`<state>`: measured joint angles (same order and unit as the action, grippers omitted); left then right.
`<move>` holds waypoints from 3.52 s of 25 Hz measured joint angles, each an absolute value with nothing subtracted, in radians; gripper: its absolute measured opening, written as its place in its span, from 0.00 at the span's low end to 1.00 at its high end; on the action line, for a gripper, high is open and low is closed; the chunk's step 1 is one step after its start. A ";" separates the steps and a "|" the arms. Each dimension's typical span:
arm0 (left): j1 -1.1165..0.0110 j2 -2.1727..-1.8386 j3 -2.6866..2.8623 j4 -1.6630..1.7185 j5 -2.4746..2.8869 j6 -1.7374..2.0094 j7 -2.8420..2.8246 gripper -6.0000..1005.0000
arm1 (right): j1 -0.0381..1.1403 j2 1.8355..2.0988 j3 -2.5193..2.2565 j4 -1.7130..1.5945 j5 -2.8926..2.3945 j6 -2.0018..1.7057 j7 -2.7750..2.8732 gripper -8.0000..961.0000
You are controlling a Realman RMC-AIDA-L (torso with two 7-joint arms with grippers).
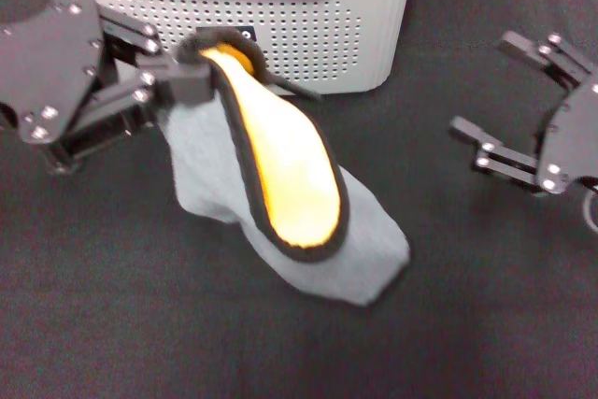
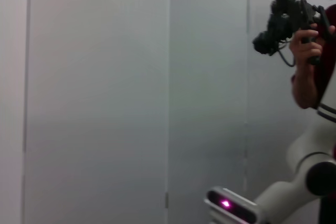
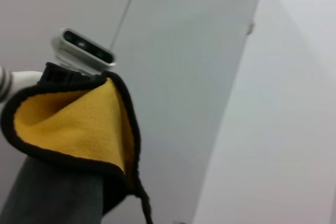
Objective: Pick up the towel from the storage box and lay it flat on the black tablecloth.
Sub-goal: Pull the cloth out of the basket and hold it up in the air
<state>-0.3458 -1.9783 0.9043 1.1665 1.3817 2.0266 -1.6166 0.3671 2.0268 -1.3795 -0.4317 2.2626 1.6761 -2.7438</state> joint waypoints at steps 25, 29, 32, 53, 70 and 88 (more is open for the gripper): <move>-0.448 -2.008 0.931 0.975 1.432 2.030 -1.562 0.04 | 0.542 2.028 -1.621 -0.505 2.324 1.513 -2.756 0.47; -0.466 -2.009 0.931 0.946 1.434 2.031 -1.545 0.04 | 0.559 2.028 -1.637 -0.507 2.326 1.503 -2.756 0.41; -0.472 -2.009 0.931 0.928 1.434 2.031 -1.537 0.04 | 0.563 2.028 -1.650 -0.516 2.330 1.499 -2.756 0.37; -0.488 -2.005 0.924 0.861 1.471 2.029 -1.506 0.04 | 0.542 2.028 -1.678 -0.557 2.350 1.486 -2.788 0.13; -0.488 -2.005 0.926 0.850 1.474 2.029 -1.499 0.04 | 0.539 2.028 -1.699 -0.559 2.373 1.484 -2.799 0.13; -0.482 -2.022 0.926 0.838 1.501 2.029 -1.476 0.04 | 0.509 2.028 -1.704 -0.579 2.399 1.472 -2.808 0.05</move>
<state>-0.4816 -2.0223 0.9263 0.8376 1.5008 2.0293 -1.4764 0.5088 2.0278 -1.7041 -0.5794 2.3993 1.4716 -2.8084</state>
